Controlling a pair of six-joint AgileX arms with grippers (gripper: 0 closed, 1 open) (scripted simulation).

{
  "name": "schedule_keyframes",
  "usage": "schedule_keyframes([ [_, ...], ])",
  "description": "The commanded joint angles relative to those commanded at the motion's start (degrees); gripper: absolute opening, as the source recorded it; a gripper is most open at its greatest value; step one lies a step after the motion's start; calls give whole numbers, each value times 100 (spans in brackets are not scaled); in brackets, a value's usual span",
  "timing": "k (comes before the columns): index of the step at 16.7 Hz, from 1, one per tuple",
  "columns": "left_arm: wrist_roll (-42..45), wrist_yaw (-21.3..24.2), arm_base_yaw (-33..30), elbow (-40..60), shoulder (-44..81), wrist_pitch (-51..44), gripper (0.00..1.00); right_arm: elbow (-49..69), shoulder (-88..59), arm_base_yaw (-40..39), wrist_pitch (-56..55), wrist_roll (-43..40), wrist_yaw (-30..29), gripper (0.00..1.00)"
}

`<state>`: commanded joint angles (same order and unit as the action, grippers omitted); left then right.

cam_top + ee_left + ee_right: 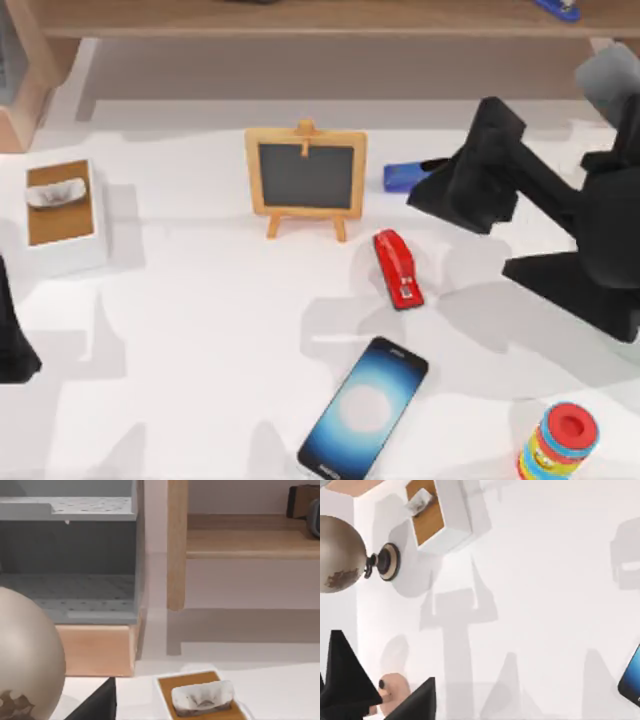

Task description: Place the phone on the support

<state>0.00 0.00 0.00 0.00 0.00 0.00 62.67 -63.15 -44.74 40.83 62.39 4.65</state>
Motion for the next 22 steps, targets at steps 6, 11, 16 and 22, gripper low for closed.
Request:
schedule_keyframes([
  [6,0,0,0,0,0,0,100,1459,-2490,-752,1033,1340,-51,100],
  [11,0,0,0,0,0,0,100,2029,-4052,-850,1622,1948,-235,100],
  [16,0,0,0,0,0,0,100,2157,-4993,-676,1921,2184,-446,100],
  [22,0,0,0,0,0,0,100,2149,-5062,-679,1938,2198,-460,100],
])
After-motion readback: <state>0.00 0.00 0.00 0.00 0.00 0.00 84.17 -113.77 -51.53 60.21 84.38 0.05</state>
